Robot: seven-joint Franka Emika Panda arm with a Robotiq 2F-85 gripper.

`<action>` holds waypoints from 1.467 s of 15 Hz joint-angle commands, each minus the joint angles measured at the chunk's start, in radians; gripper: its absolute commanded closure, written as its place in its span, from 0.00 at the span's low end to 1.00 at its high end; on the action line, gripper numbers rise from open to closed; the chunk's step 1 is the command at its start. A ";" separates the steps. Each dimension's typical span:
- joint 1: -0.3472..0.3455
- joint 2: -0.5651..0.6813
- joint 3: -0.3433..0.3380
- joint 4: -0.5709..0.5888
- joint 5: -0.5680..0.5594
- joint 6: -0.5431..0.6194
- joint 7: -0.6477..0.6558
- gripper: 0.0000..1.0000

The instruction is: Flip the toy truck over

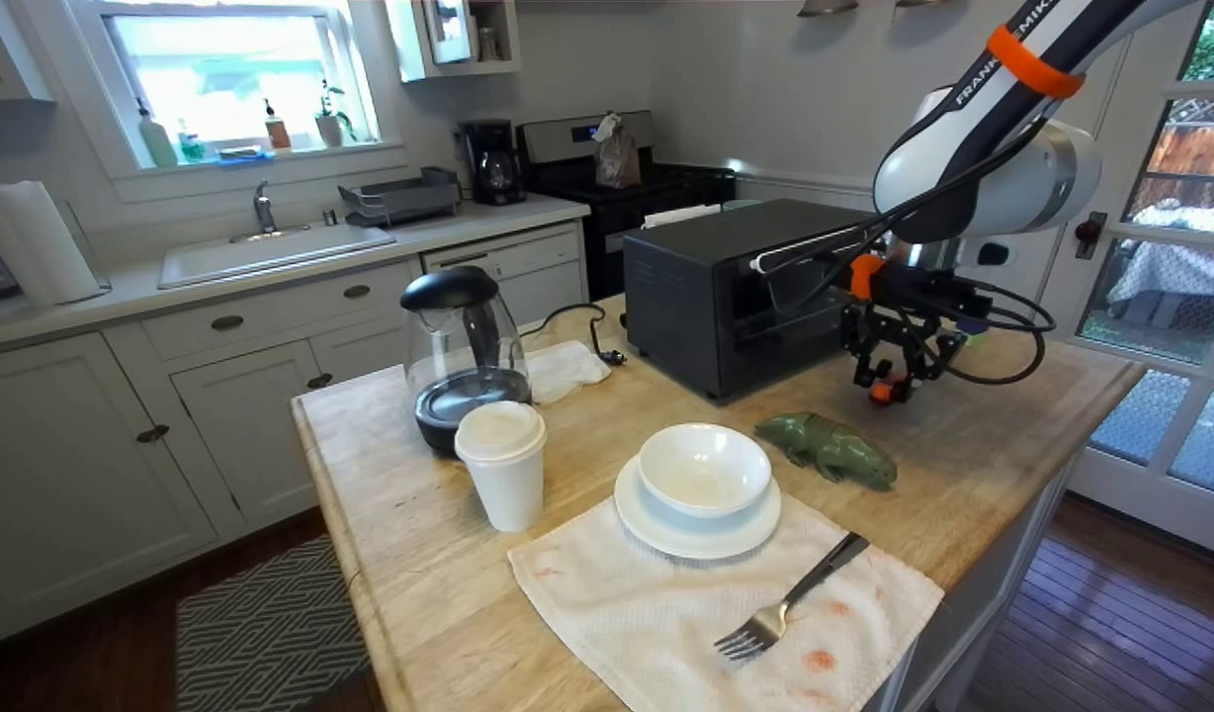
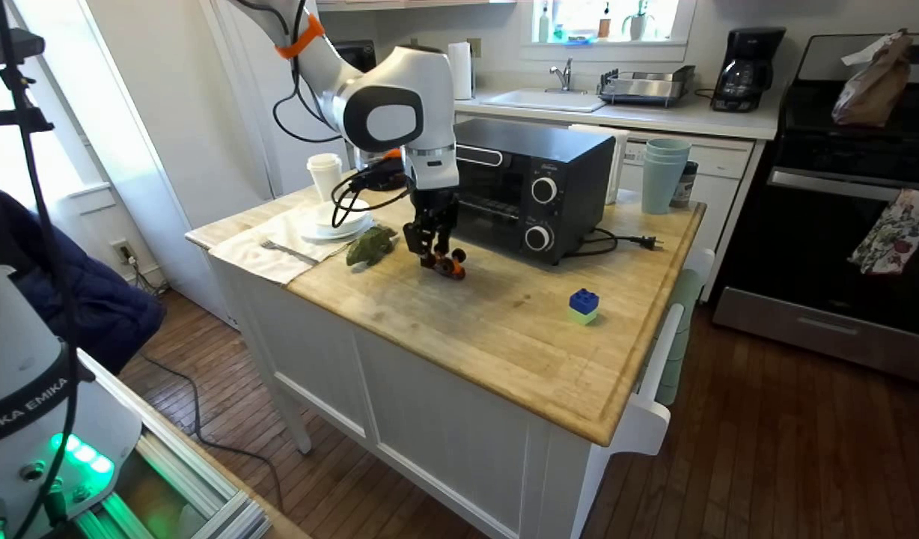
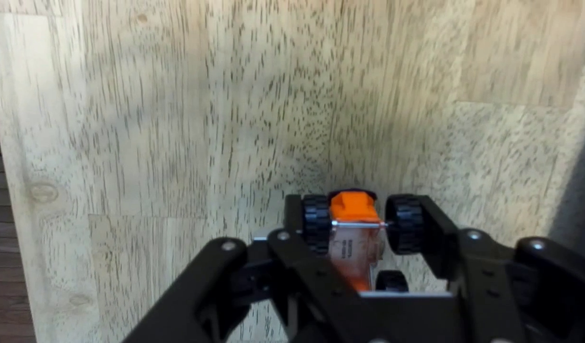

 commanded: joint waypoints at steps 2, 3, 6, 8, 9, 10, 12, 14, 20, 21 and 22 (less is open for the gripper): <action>-0.023 -0.044 0.019 -0.021 0.065 -0.019 -0.050 0.09; -0.022 -0.049 0.017 -0.021 0.068 -0.017 -0.052 0.03; -0.022 -0.068 0.009 -0.021 0.061 -0.012 -0.056 0.00; -0.021 -0.084 0.001 -0.021 0.039 -0.020 -0.067 0.00; -0.019 -0.093 -0.004 -0.022 0.025 -0.021 -0.083 0.00; -0.020 -0.103 -0.007 -0.023 0.015 -0.027 -0.105 0.00; -0.028 -0.127 -0.006 -0.022 0.010 -0.061 -0.175 0.00; -0.032 -0.150 -0.013 -0.020 -0.015 -0.098 -0.260 0.00; -0.039 -0.208 -0.037 -0.016 -0.141 -0.188 -0.494 0.00; -0.041 -0.215 -0.037 -0.016 -0.161 -0.199 -0.536 0.00; -0.041 -0.221 -0.037 -0.016 -0.174 -0.205 -0.570 0.00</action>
